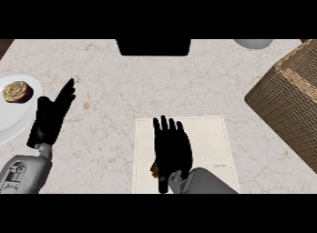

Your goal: Pick the sweet potato from the placemat and place it in the basket

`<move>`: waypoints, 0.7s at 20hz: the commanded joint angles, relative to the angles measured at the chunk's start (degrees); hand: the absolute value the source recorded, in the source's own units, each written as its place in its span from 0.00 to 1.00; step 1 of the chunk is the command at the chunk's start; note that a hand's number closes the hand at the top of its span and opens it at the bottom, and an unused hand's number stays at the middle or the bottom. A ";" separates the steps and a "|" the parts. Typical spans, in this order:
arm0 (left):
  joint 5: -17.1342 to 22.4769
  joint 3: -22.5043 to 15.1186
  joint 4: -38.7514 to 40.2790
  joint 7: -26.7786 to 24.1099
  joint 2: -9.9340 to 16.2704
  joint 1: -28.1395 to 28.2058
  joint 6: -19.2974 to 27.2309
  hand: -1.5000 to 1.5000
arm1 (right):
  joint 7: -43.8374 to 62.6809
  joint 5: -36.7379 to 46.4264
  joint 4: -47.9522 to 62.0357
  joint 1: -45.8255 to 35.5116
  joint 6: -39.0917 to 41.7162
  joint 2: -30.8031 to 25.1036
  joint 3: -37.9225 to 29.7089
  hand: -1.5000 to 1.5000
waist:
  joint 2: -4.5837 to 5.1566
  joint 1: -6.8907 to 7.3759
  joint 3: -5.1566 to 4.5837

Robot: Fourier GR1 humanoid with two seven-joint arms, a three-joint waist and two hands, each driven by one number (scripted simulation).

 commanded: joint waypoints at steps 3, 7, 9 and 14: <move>-1.86 0.64 2.77 -2.80 -1.69 0.68 -1.09 0.50 | 5.18 0.08 -0.62 2.43 -1.68 0.40 3.16 0.00 | -0.02 -0.18 0.00; -1.18 3.00 1.40 -0.91 -0.68 -0.81 -3.38 0.50 | 1.78 0.15 4.47 0.35 -5.10 0.40 2.42 0.00 | -0.01 -0.02 0.00; -3.19 0.96 0.07 -0.22 -2.88 0.34 -1.79 0.50 | 2.28 -0.32 2.88 -0.56 -2.68 0.40 0.06 0.00 | -0.03 -0.07 0.00; -1.15 4.30 1.23 0.76 -1.37 -0.64 -4.59 0.50 | -3.71 3.80 6.84 1.37 -2.96 0.40 2.55 1.00 | -0.01 -0.15 0.00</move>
